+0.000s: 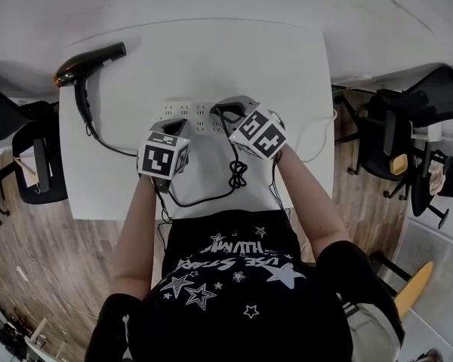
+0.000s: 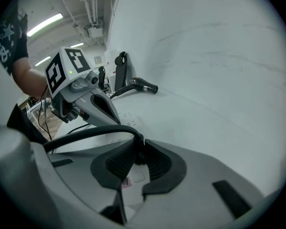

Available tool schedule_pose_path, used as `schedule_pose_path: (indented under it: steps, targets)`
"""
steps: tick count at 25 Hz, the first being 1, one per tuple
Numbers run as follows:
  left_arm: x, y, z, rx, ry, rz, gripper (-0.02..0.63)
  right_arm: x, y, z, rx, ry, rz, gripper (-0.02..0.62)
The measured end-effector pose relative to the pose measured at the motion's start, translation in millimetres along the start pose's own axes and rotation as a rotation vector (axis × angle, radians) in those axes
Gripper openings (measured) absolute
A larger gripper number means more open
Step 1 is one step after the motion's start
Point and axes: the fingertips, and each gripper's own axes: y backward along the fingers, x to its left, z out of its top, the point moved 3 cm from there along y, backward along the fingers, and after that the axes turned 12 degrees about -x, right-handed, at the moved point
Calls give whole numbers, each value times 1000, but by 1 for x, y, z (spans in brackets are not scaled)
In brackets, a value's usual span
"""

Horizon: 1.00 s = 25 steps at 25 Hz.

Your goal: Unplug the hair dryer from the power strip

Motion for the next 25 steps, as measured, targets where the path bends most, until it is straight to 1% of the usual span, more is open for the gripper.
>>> schedule_pose_path:
  steps: [3,6,9,10,12,14,15,16,17,18,20,22,24,25]
  targets:
    - [-2,-1,0,18,-36,15,8,4,1,2,23,85,-19,63]
    - [-3,-1,0,41,-64,27,8,7,2,3,19,147,-37,61]
    - [-3,-1,1,58,-86,29,8,10,2,3,16,221,-32,61]
    - [-3,-2,3,57,-100,27,8,9,2,2,10,212,-30,61]
    - [-4,-3,4,59,-120,21,8,5,2,0,-9,122,-31,61]
    - [-4,-3,2,67,-112,15,8,1,2,-1,-34,22,-39,64]
    - [-4,-2,2,72,-102,13,8,-1,2,0,-41,-2,-45,64]
    - [-3,-3,1,75,-94,12,8,-1,2,1,-40,-3,-52,64]
    - [-2,-3,1,75,-89,11,8,1,2,2,-32,19,-59,64]
    - [-2,-3,2,76,-85,8,8,2,2,3,-20,63,-65,63]
    - [-2,-3,1,90,-70,2,8,7,3,4,4,185,-64,61]
    - [-1,-3,1,99,-56,-5,8,11,3,4,11,280,-52,60]
    - [-1,-3,1,103,-52,-9,8,13,3,3,7,320,-40,60]
    - [-1,-3,1,104,-52,-11,8,13,3,3,3,315,-36,60]
